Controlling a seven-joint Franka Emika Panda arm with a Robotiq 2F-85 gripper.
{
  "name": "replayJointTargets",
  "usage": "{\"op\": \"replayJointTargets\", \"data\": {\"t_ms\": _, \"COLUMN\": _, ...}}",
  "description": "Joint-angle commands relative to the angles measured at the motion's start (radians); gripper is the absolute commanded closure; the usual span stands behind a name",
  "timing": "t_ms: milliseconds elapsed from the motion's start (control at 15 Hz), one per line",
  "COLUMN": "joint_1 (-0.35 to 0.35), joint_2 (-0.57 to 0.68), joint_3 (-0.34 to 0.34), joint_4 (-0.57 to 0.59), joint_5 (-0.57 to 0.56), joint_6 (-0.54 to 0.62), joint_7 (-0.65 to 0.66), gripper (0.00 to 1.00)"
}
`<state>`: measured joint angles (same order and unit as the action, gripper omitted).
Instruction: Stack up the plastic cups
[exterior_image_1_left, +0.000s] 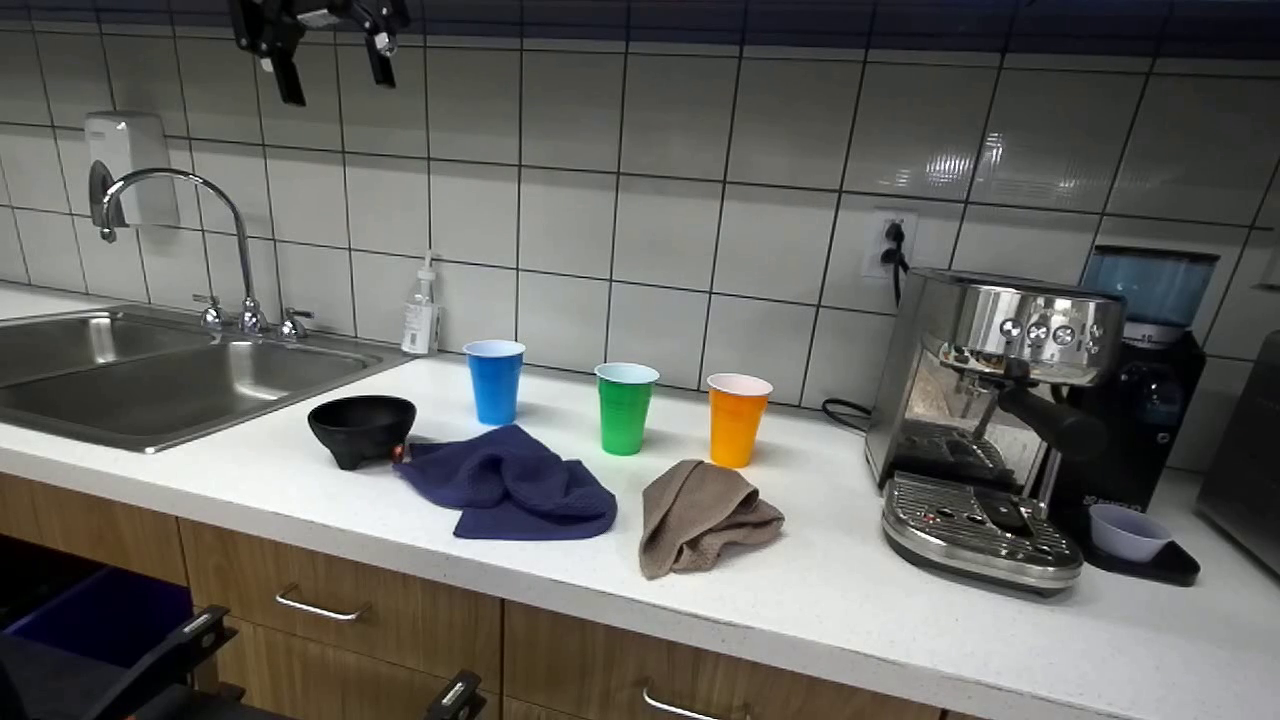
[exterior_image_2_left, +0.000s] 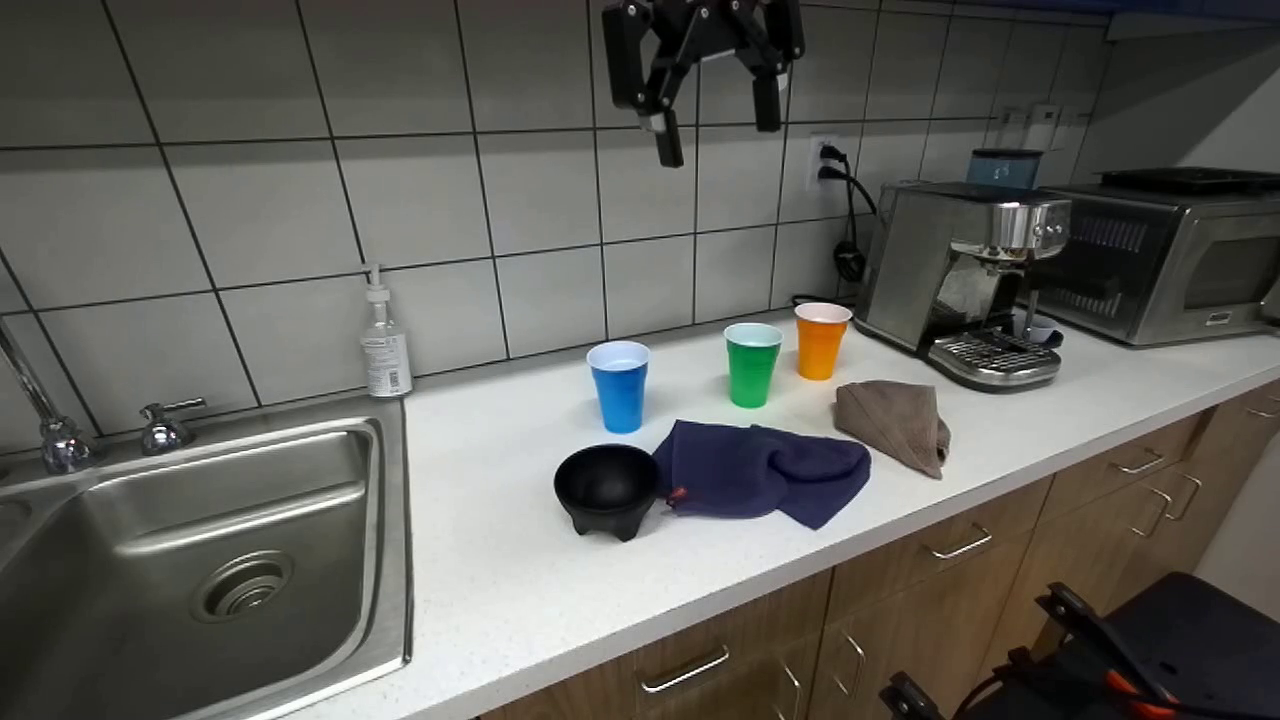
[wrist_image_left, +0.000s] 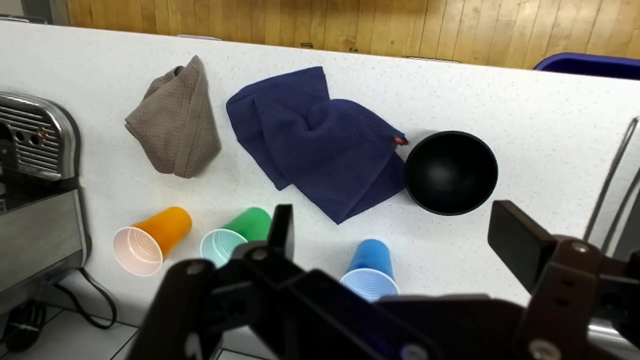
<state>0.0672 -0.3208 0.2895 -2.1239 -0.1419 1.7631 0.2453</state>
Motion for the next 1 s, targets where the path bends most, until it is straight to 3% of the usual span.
{"op": "replayJointTargets", "data": {"t_ms": 0, "joint_1": 0.029, "joint_2": 0.015, "joint_3": -0.010, "joint_4": -0.010, "joint_5": -0.036, "joint_6": 0.004, "joint_7": 0.030, "gripper": 0.00}}
{"op": "replayJointTargets", "data": {"t_ms": 933, "joint_1": 0.062, "joint_2": 0.111, "joint_3": 0.000, "joint_4": -0.111, "joint_5": -0.163, "joint_6": 0.162, "joint_7": 0.210, "gripper": 0.00}}
